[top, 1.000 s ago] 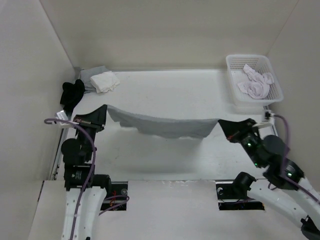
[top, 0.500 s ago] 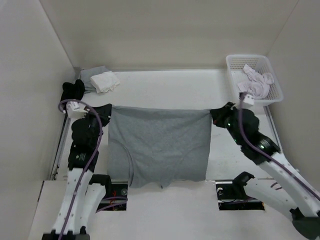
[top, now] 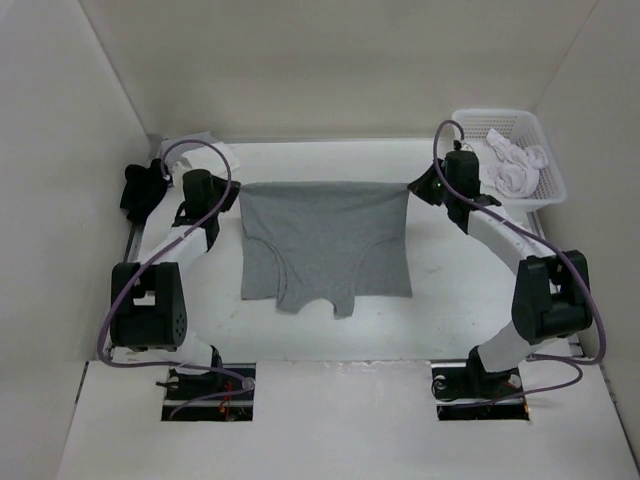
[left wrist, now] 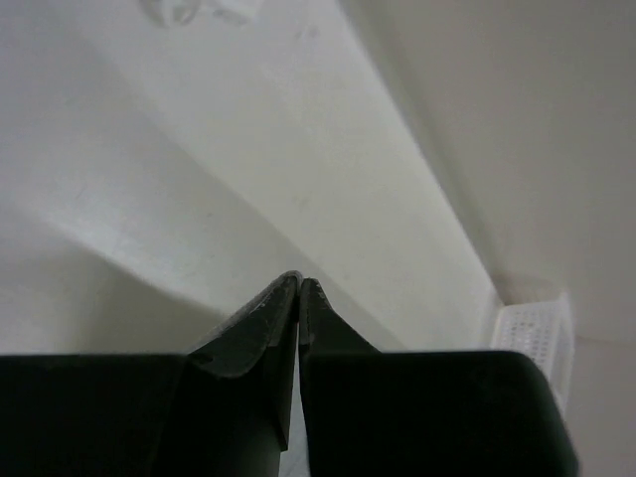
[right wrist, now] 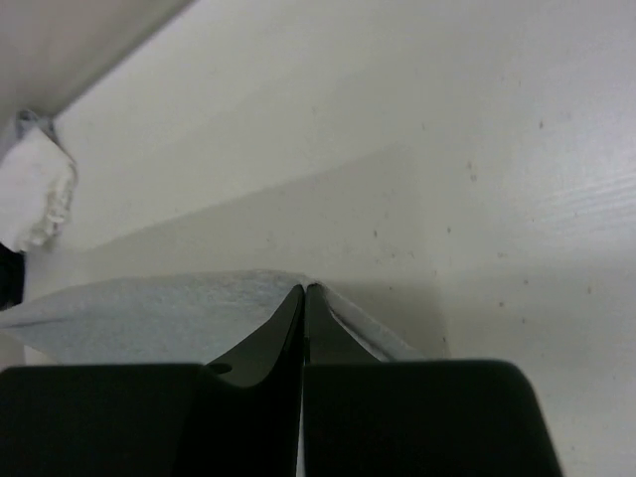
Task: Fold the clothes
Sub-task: Fold the tank top
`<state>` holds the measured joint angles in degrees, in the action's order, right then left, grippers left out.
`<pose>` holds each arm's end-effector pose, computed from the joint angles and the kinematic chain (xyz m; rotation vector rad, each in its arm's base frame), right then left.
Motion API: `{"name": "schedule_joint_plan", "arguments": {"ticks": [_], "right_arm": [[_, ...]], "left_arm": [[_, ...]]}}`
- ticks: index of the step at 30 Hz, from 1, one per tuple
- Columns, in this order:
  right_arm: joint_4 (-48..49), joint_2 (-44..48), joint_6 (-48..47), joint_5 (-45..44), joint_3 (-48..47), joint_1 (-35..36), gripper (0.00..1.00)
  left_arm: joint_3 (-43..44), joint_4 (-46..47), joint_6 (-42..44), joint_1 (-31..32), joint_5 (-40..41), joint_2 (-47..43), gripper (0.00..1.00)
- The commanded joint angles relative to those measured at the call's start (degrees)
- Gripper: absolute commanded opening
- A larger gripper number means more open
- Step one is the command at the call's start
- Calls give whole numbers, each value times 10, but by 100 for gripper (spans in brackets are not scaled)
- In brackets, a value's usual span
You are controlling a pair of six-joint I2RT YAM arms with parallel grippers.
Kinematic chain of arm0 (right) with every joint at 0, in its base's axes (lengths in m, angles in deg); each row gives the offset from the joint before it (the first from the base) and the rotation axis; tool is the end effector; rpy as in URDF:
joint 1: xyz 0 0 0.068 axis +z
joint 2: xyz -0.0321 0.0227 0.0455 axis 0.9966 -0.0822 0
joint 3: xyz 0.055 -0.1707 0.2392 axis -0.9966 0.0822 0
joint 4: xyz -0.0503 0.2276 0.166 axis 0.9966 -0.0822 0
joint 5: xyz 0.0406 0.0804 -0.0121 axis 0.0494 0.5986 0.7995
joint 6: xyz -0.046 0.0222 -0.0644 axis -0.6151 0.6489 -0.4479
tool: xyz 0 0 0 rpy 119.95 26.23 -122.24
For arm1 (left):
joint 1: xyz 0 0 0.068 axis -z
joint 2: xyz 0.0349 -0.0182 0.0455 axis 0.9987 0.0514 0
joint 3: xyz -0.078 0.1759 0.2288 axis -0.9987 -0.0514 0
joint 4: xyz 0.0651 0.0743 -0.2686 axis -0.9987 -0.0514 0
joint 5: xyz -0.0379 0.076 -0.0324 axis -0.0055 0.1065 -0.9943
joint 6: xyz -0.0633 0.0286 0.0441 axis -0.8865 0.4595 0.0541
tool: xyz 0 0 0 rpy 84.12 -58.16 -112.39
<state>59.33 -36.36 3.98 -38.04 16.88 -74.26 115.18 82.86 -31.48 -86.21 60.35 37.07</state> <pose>0.4109 0.0848 0.2507 0.4605 2.1118 0.5712 0.3945 -0.0048 0.2179 -0.9961 1.8124 -0.6314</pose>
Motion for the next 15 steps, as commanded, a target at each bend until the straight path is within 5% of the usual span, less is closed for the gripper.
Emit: {"name": "schedule_joint_plan", "arguments": {"ticks": [1, 11, 15], "right_arm": [[54, 49, 4, 23, -4, -9, 1], [115, 248, 43, 6, 269, -4, 2], [99, 307, 58, -2, 337, 17, 2]], "left_arm": [[19, 81, -16, 0, -8, -42, 1], [-289, 109, -21, -24, -29, -304, 2], [-336, 74, -16, -61, -68, -371, 3]]}}
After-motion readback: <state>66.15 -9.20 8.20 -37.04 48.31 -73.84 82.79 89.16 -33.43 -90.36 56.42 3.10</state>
